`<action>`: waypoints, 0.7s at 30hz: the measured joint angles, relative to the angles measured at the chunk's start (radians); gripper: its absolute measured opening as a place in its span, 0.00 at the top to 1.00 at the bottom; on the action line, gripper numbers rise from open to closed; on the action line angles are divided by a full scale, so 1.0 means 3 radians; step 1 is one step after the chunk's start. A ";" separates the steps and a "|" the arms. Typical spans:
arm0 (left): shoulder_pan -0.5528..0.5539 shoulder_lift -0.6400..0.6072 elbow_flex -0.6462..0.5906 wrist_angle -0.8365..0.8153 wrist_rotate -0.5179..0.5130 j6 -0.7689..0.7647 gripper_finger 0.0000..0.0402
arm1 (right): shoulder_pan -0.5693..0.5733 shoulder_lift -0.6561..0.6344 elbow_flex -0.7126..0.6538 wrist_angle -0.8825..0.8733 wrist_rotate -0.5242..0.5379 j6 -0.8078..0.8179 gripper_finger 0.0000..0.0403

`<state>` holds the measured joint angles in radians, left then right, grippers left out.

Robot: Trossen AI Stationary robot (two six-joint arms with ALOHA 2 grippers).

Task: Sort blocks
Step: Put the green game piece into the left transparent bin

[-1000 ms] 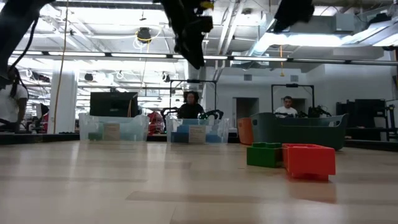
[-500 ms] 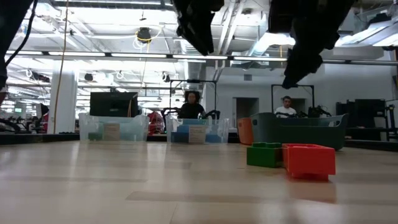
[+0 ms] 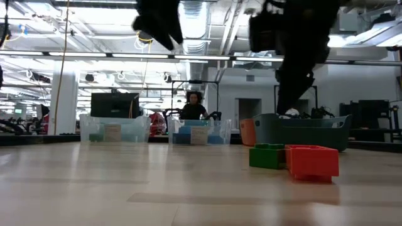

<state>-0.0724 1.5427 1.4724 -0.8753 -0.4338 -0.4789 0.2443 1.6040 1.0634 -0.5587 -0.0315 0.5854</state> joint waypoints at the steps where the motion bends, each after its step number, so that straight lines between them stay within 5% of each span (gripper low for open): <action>1: -0.0019 -0.0079 -0.0036 -0.0037 -0.0065 -0.0119 0.49 | -0.0010 0.0104 0.0114 -0.0092 -0.0001 0.0062 0.33; 10: -0.0044 -0.0723 -0.0074 -0.0821 -0.0549 -0.0872 0.49 | 0.0092 0.0896 0.1033 -0.0715 0.0029 0.0239 0.33; 21: -0.0110 -0.0832 -0.0074 -0.1409 -0.0552 -0.0951 0.49 | 0.0327 0.1221 0.1199 -0.0888 0.0150 0.0580 0.33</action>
<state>-0.1055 1.2930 1.4502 -1.2979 -0.5995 -0.7643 0.3423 1.9702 1.4231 -0.8252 0.0137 0.7594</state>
